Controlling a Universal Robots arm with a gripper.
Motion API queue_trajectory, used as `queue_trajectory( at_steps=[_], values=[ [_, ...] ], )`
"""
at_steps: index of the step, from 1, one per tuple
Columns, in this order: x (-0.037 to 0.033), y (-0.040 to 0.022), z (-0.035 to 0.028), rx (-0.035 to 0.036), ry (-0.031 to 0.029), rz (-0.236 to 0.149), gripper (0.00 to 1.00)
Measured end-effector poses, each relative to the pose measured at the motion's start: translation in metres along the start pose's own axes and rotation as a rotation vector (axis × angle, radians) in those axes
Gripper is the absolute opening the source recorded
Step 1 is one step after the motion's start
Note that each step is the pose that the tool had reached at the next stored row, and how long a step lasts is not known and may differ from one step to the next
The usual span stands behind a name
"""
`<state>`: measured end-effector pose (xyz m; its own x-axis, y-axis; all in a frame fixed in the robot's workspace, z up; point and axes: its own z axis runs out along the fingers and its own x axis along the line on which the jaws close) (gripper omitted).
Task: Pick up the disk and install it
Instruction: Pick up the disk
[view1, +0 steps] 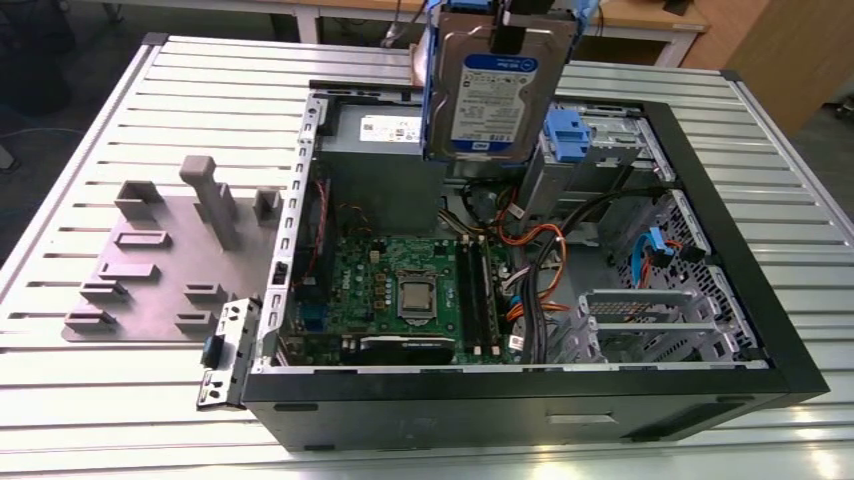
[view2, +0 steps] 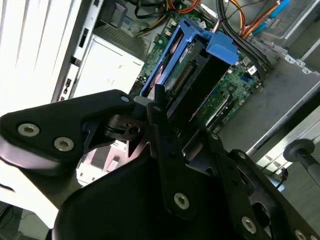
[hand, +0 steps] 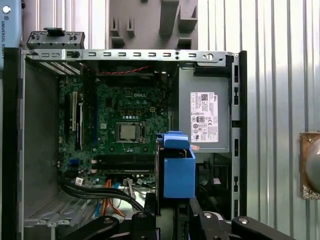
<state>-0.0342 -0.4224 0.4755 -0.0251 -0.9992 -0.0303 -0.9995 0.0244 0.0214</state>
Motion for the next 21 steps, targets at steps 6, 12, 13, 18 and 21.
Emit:
queue_trajectory(
  at_steps=[6,12,13,18,21],
  values=[
    [0.0179,-0.0004,-0.0005,0.0000,-0.0001,0.001,0.35],
    [0.0363,-0.0009,-0.0010,0.0001,-0.0002,0.001,0.35],
    [0.0393,-0.0010,-0.0012,0.0000,0.0000,0.001,0.35],
    [0.0548,-0.0013,-0.0017,0.0001,-0.0001,0.002,0.35],
    [0.0644,-0.0016,-0.0020,0.0001,-0.0001,0.002,0.35]
  ],
)
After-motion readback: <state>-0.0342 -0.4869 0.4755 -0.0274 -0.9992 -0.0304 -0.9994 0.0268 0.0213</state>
